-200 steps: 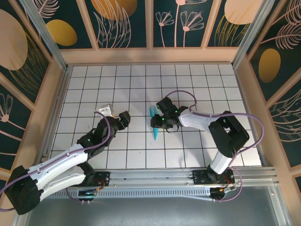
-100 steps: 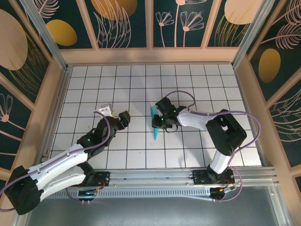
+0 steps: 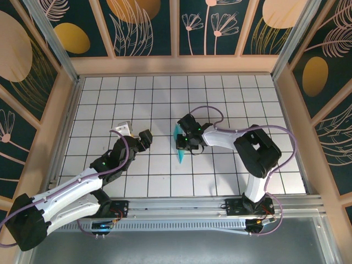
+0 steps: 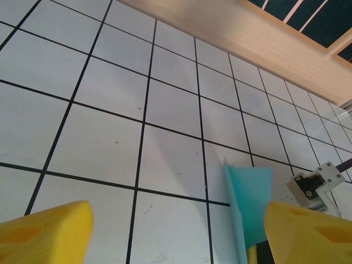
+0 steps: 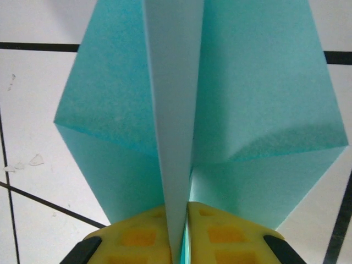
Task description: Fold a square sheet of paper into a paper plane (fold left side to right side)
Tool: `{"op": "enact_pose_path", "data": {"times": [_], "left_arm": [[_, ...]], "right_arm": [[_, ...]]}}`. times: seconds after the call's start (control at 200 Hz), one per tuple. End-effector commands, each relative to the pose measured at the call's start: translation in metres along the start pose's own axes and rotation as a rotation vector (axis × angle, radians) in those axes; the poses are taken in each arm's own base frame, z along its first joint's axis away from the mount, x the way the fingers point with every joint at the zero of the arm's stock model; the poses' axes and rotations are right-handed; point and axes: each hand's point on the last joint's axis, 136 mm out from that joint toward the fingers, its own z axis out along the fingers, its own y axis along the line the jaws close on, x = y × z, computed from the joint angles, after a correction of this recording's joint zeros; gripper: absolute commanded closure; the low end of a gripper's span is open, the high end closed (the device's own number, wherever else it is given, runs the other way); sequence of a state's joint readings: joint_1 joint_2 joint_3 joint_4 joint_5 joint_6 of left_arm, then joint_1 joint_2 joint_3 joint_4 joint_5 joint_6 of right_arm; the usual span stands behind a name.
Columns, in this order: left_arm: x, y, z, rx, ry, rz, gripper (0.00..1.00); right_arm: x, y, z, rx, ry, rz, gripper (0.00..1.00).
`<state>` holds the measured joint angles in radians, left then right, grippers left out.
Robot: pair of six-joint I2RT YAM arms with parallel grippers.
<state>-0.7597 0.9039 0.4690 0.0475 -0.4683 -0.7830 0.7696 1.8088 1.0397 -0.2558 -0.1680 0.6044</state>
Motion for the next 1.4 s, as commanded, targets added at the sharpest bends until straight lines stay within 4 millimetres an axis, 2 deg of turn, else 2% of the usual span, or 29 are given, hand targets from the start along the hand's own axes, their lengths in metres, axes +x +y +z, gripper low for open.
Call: {"op": "enact_pose_path", "data": {"times": [0.0,0.19,0.425,0.601,0.741,0.896,1.061,1.271,1.281,1.296,1.391], "left_arm": [[-0.005,-0.002,-0.002,0.007,-0.005,-0.009,0.19],[-0.004,-0.001,-0.003,0.007,-0.004,-0.012,0.19],[-0.009,-0.002,-0.004,0.003,-0.018,-0.008,0.19],[-0.017,-0.003,-0.006,-0.010,-0.028,0.030,0.18],[-0.021,-0.006,-0.007,-0.018,-0.023,0.076,0.18],[-0.023,-0.007,-0.009,-0.016,-0.019,0.088,0.17],[-0.020,-0.004,-0.011,-0.014,-0.017,0.071,0.17],[-0.014,-0.002,-0.009,-0.015,0.000,0.062,0.17],[-0.013,-0.002,-0.009,-0.014,0.003,0.062,0.16],[-0.013,-0.002,-0.008,-0.015,0.003,0.062,0.16],[-0.012,-0.002,-0.007,-0.015,0.007,0.061,0.16]], "right_arm": [[0.004,-0.006,0.005,0.060,0.014,0.016,0.86],[0.002,-0.003,0.003,0.071,0.008,0.019,0.90],[-0.025,-0.005,-0.028,0.129,-0.064,0.014,0.99],[-0.056,-0.032,-0.049,0.254,-0.060,0.033,1.00],[-0.085,-0.050,-0.055,0.356,-0.063,0.030,1.00],[-0.113,-0.061,-0.048,0.410,-0.043,0.015,1.00],[-0.135,-0.081,-0.040,0.473,-0.004,-0.010,1.00],[-0.144,-0.084,-0.023,0.480,0.019,-0.050,1.00],[-0.148,-0.093,-0.025,0.483,0.015,-0.031,1.00],[-0.150,-0.096,-0.025,0.483,0.014,-0.024,1.00],[-0.151,-0.101,-0.018,0.467,0.017,-0.011,1.00]]}}
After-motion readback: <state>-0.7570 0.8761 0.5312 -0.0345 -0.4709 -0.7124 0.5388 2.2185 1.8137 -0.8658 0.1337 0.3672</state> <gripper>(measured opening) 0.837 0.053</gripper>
